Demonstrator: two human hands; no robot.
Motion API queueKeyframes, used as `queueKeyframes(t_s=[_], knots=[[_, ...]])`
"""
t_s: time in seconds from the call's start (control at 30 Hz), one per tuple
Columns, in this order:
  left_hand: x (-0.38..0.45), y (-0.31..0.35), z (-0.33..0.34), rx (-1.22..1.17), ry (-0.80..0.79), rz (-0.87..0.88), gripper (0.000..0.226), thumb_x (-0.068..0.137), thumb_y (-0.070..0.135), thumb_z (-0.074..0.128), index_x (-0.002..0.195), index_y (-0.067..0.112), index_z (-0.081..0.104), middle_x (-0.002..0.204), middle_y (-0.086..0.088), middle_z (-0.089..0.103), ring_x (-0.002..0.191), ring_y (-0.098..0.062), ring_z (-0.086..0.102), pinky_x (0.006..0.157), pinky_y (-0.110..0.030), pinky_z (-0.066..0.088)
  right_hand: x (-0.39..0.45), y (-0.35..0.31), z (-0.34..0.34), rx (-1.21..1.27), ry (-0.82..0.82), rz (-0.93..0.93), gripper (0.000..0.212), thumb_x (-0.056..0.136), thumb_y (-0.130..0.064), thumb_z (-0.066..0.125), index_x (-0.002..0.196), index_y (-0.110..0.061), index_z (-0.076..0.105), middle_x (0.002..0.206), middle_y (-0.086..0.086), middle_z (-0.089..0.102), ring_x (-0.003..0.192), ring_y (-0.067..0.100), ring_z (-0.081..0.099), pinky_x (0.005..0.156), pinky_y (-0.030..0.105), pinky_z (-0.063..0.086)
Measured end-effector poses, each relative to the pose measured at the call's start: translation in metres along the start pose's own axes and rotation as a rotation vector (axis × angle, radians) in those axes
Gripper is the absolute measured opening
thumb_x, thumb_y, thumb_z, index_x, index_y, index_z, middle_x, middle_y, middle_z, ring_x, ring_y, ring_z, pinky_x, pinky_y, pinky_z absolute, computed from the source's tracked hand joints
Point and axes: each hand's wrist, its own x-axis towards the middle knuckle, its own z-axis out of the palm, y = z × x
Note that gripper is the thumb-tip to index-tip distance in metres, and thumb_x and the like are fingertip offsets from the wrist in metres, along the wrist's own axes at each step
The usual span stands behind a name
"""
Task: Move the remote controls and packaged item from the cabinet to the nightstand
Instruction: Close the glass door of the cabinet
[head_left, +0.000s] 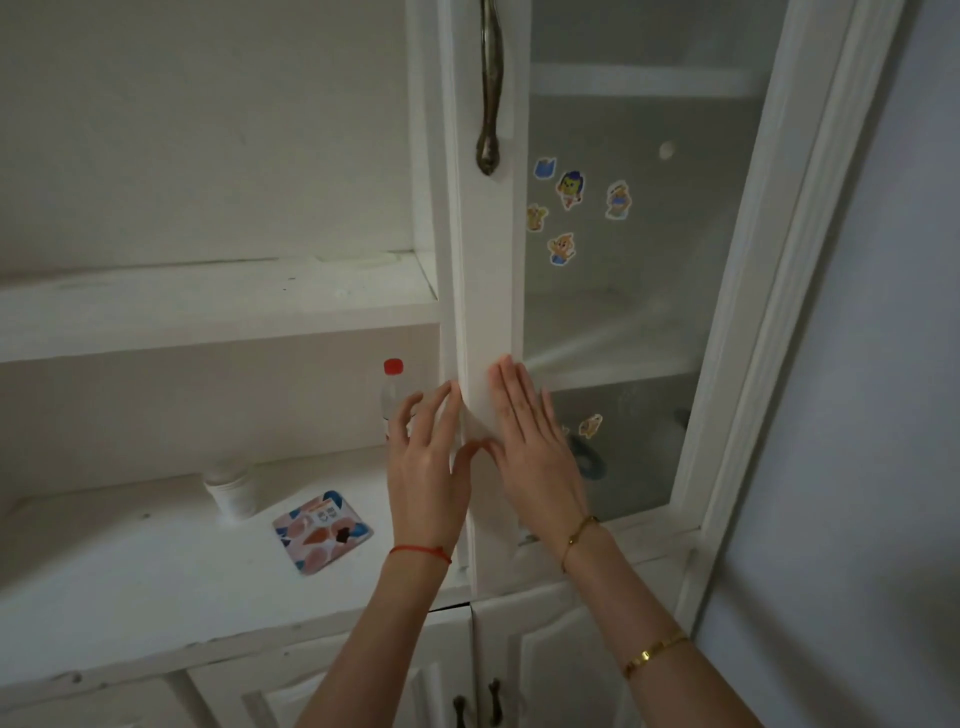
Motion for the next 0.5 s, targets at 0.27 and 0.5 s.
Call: queueKeyframes(t_s=[0.27,0.5], knots=[[0.013,-0.007,0.002,0.073,-0.026,-0.012,0.065,0.075,0.018,0.081,0.134,0.015,0.056,0.139,-0.003,0.055,0.127,-0.03,0.04,0.099,-0.041,0.048,0.008,-0.003,0.003,-0.02,-0.016,0.026,0.08,0.097,-0.027,0.053,0.154,-0.013,-0.002,0.164,0.002,-0.005,0.151,0.015,-0.005,0.122,0.039,0.004],[0.012,-0.007,-0.003,0.057,-0.1,-0.015,0.072,0.076,0.015,0.079,0.141,0.013,0.048,0.143,-0.005,0.052,0.129,-0.029,0.042,0.102,-0.043,0.046,0.006,-0.006,-0.007,0.082,-0.04,0.019,0.075,0.098,-0.023,0.049,0.155,-0.013,0.001,0.163,0.0,-0.006,0.15,0.013,-0.008,0.123,0.04,0.004]])
